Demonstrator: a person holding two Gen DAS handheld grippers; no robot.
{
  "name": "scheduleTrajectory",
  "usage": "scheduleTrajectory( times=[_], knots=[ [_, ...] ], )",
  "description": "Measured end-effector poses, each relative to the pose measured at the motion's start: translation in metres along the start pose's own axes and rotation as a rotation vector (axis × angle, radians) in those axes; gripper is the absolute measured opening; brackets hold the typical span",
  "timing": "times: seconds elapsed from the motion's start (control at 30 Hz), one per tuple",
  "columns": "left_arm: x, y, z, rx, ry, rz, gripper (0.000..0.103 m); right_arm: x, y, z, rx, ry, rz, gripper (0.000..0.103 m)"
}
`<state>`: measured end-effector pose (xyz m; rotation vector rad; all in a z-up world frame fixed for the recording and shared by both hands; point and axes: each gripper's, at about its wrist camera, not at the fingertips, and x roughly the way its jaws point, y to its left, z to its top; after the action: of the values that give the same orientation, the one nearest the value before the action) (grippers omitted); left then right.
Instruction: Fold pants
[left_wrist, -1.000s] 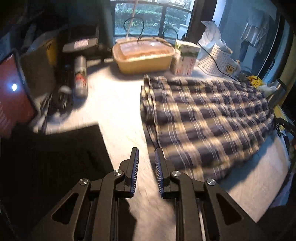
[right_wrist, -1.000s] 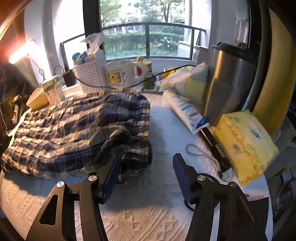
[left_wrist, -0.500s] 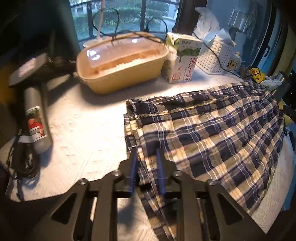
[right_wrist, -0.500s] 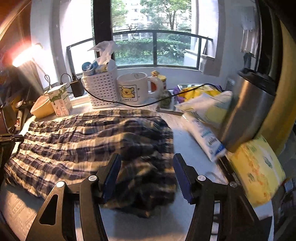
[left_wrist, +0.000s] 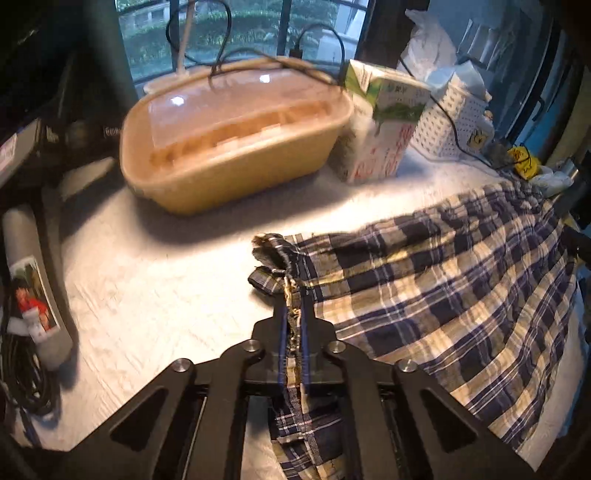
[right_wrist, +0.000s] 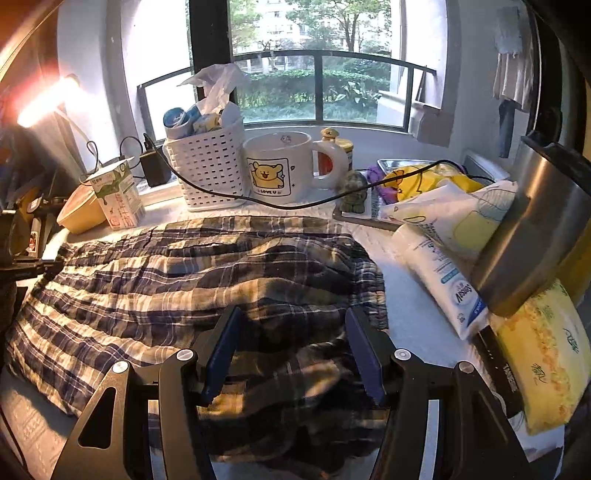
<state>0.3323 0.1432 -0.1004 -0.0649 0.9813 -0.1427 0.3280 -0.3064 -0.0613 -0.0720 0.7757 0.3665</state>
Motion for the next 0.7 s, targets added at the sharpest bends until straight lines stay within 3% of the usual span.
scheduleTrajectory(
  times=[0.17, 0.4, 0.43, 0.5, 0.53, 0.7],
  knots=[
    [-0.016, 0.002, 0.022, 0.02, -0.079, 0.019, 0.004, 0.002, 0.0, 0.003, 0.006, -0.011, 0.006, 0.061],
    [-0.008, 0.005, 0.044, 0.021, -0.075, -0.003, 0.007, 0.003, 0.005, 0.007, 0.017, -0.024, 0.021, 0.061],
    [-0.007, 0.003, 0.044, 0.012, -0.064, -0.007, 0.011, 0.004, 0.007, 0.007, 0.013, -0.023, 0.024, 0.061],
    [-0.016, 0.007, 0.038, -0.017, -0.068, 0.007, 0.052, 0.003, 0.013, 0.007, 0.0, -0.021, 0.026, 0.061],
    [-0.023, 0.009, 0.034, -0.036, -0.076, 0.018, 0.059, 0.003, 0.015, 0.006, -0.006, -0.021, 0.03, 0.061],
    [-0.058, 0.005, -0.019, -0.102, -0.051, 0.041, 0.061, 0.0, 0.017, 0.002, -0.006, -0.022, 0.038, 0.061]
  ],
)
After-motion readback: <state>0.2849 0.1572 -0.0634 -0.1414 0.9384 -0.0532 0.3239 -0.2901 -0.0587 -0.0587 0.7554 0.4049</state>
